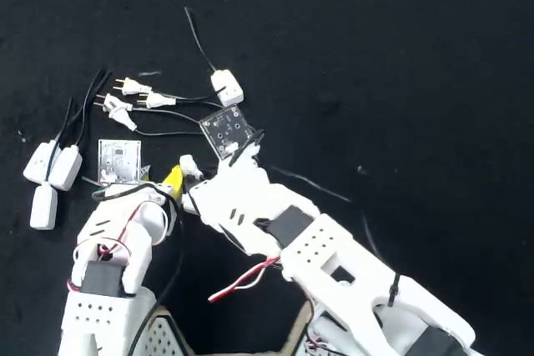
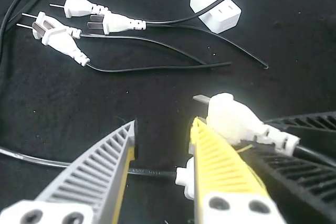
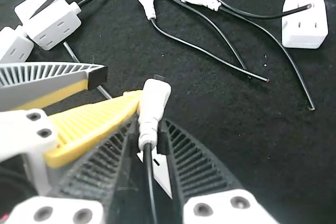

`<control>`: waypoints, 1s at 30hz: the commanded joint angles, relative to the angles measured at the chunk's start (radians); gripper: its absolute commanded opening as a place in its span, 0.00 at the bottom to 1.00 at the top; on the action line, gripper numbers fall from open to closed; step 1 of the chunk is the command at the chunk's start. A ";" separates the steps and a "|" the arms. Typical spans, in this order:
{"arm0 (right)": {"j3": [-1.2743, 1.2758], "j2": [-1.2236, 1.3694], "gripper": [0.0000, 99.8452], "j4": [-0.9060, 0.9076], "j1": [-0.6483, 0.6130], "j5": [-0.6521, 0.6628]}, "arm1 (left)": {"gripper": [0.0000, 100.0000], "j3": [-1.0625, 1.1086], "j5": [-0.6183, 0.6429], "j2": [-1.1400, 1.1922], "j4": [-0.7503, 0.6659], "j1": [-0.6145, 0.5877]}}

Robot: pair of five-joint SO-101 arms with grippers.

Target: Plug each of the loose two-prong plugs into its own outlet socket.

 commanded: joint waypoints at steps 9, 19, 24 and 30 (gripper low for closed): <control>-0.015 -0.044 0.01 -0.035 -0.015 -0.014 | 0.18 -0.004 -0.008 0.009 -0.009 0.048; -0.015 -0.045 0.01 -0.031 -0.014 -0.014 | 0.18 -0.002 -0.009 0.009 -0.009 0.054; -0.015 -0.044 0.01 -0.031 -0.015 -0.014 | 0.18 -0.002 -0.009 0.009 -0.009 0.054; -0.015 -0.047 0.01 -0.029 -0.012 -0.052 | 0.18 -0.002 -0.008 0.009 -0.011 0.054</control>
